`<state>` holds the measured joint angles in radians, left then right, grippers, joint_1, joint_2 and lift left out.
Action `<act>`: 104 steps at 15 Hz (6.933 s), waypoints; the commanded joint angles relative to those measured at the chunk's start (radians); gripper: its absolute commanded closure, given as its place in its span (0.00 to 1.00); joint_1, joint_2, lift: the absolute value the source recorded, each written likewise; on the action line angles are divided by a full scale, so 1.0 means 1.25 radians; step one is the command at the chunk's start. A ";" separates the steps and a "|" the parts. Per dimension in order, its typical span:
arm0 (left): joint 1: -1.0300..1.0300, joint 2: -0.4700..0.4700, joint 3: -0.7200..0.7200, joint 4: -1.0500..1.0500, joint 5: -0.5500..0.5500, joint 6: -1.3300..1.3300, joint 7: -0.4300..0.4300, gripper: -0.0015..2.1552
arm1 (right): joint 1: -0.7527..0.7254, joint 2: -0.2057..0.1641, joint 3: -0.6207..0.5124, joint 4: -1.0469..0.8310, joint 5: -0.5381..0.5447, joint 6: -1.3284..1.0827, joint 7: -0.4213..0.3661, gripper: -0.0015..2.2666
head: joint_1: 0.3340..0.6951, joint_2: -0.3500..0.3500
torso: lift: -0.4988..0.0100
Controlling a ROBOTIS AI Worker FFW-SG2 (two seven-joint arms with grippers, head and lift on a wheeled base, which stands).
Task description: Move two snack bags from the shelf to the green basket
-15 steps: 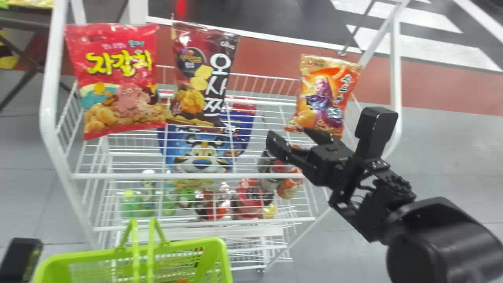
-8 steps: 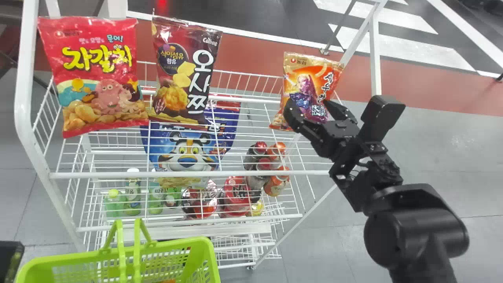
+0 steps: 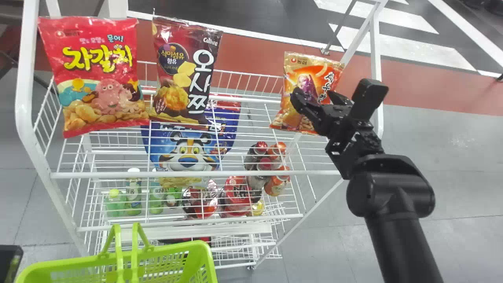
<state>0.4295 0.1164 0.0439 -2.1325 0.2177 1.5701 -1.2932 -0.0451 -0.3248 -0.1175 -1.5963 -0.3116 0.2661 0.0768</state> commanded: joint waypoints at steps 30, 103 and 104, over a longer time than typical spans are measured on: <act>-0.029 0.000 0.002 0.020 0.001 0.001 0.002 0.92 | 0.196 0.022 -0.099 -0.513 -0.193 0.538 0.002 0.99 | 1.00 0.00 | 0.94; 0.055 -0.022 -0.009 -0.017 0.027 -0.056 -0.013 0.92 | 0.656 0.088 0.168 -0.590 0.134 -0.120 -0.027 0.07 | 1.00 0.06 | 0.94; 0.055 -0.022 -0.009 -0.017 0.027 -0.056 -0.012 0.92 | 0.657 0.087 0.168 -0.591 0.135 -0.125 -0.027 0.07 | 1.00 0.05 | 0.94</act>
<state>0.4983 0.0889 0.0325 -2.1528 0.2515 1.4979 -1.3099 0.7747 -0.2146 0.0920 -2.3320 -0.1436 0.1164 0.0430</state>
